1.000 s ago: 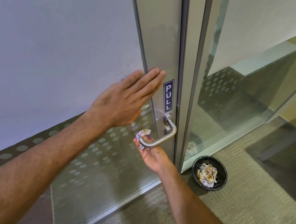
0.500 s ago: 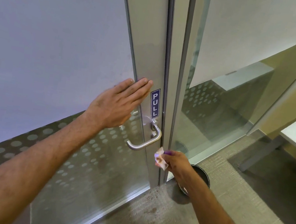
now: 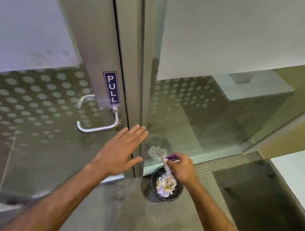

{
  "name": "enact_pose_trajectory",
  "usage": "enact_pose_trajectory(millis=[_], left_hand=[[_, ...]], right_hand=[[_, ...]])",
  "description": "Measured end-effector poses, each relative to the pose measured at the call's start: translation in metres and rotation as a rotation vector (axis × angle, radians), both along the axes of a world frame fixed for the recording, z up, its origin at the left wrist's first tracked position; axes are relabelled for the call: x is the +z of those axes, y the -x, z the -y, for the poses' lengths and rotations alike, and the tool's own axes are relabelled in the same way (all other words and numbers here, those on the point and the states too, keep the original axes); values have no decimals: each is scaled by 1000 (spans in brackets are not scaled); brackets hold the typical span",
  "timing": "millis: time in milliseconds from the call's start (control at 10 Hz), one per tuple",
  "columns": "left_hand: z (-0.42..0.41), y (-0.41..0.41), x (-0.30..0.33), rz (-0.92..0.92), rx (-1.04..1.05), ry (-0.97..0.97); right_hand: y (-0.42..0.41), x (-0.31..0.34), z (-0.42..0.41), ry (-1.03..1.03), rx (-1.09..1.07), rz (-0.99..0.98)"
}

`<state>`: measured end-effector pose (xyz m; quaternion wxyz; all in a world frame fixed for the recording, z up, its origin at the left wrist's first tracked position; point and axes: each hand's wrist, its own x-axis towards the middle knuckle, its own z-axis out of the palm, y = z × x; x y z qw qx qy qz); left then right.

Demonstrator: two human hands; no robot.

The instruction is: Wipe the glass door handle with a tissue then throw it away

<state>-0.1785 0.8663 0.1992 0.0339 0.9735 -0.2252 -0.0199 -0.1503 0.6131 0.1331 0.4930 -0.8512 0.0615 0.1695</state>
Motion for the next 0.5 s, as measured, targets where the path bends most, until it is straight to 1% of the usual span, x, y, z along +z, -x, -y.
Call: enact_pose_trajectory(millis=[100,200,300,400,500], left_hand=[[40,0,-68,-135,121,78],[68,-7,-138,-286,206,88],[84,-19,-208,-354,239,105],[97,-32,-270,-364,257,165],[106,-41,-319,-372,295,205]], right_hand=[[-10,-60,40,121,60,-84],[-24,-124,67,193,105,-182],[-40,-187,82,227,114,-231],[-56,-252,91,238,147,-249],[-66,-301,94,260,171,-274]])
